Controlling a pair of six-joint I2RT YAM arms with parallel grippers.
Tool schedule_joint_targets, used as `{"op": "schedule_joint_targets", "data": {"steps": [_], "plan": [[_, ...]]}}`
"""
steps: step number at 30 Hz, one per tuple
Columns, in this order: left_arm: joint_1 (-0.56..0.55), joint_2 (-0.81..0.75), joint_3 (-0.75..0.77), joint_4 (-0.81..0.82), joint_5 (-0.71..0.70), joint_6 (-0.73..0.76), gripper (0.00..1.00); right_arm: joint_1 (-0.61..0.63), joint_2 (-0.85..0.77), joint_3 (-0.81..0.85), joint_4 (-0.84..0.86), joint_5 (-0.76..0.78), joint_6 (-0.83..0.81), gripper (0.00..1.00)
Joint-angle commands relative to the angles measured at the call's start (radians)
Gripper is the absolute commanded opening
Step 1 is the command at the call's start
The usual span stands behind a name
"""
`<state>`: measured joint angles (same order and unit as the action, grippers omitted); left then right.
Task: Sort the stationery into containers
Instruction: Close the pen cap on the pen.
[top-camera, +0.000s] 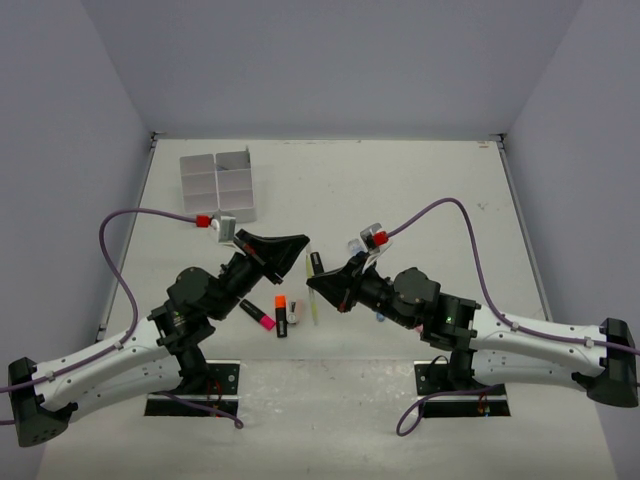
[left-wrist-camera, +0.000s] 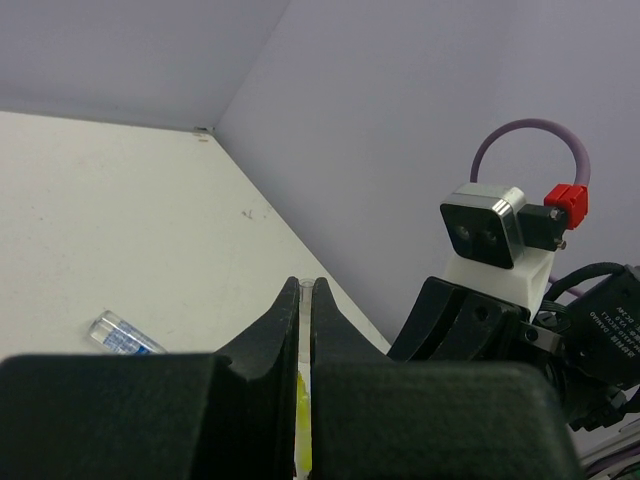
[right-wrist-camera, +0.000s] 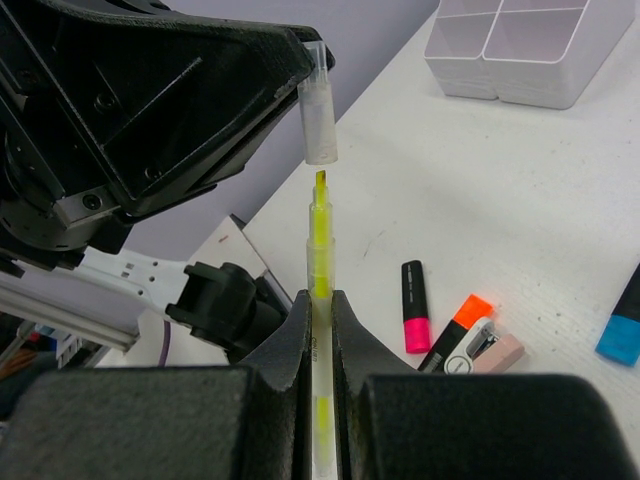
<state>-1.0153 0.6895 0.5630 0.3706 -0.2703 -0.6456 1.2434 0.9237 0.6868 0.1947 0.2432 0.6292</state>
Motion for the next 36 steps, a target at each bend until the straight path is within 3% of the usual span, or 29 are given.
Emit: {"op": "schedule_joint_targets", "data": {"steps": [1, 36], "plan": [[0.0, -0.008, 0.047, 0.01, -0.02, 0.015, 0.0, 0.005, -0.006, 0.002, 0.017, 0.024, 0.015, 0.0], [0.0, 0.016, 0.023, 0.013, 0.013, -0.005, 0.0, 0.004, -0.035, 0.063, -0.034, 0.07, -0.025, 0.0]]}}
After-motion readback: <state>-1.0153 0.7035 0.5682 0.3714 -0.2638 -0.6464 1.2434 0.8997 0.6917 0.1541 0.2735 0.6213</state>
